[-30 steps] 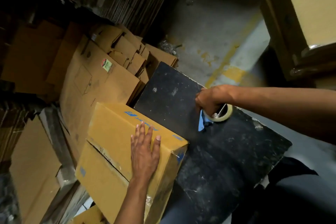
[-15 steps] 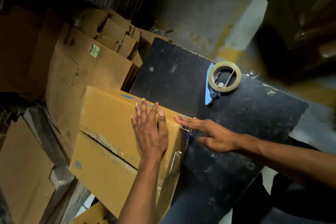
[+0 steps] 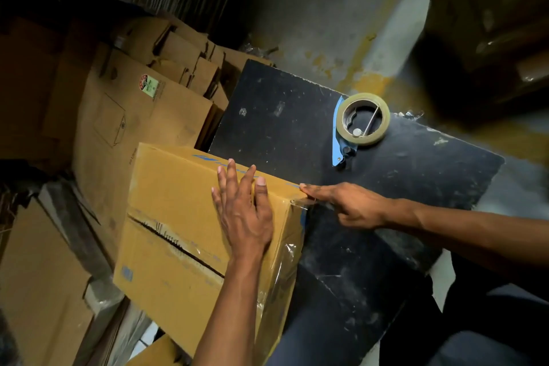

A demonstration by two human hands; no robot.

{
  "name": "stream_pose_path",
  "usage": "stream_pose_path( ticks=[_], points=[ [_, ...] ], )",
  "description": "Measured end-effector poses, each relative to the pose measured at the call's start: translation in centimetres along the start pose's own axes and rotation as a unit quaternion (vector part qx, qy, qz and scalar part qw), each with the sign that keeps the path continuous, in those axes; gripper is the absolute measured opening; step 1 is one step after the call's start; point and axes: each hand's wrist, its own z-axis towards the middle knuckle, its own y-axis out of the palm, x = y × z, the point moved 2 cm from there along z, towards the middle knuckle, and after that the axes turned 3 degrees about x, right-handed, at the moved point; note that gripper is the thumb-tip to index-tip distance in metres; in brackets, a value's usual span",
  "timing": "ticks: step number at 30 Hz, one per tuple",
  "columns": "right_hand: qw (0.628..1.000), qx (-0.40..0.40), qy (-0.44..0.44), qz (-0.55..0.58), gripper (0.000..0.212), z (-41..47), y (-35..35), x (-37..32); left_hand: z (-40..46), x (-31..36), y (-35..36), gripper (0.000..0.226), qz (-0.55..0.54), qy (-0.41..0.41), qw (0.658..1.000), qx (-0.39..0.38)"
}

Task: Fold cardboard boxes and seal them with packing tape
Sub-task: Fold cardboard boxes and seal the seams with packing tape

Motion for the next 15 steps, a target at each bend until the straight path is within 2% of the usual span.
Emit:
stream_pose_path(
  ticks=[8, 12, 15],
  points=[
    [0.989, 0.11, -0.04, 0.092, 0.106, -1.8, 2.2, -2.4, 0.1, 0.0, 0.2, 0.05, 0.002, -0.007, 1.0, 0.0],
    [0.98, 0.168, -0.056, 0.096, 0.107, -1.1, 5.4, -2.9, 0.0, 0.0, 0.2, 0.061, 0.009, 0.004, 1.0, 0.002],
    [0.963, 0.247, -0.055, 0.089, 0.112, -0.8, 8.6, -3.5, 0.1, 0.1, 0.1, 0.067, 0.021, 0.022, 1.0, -0.001]
  ],
)
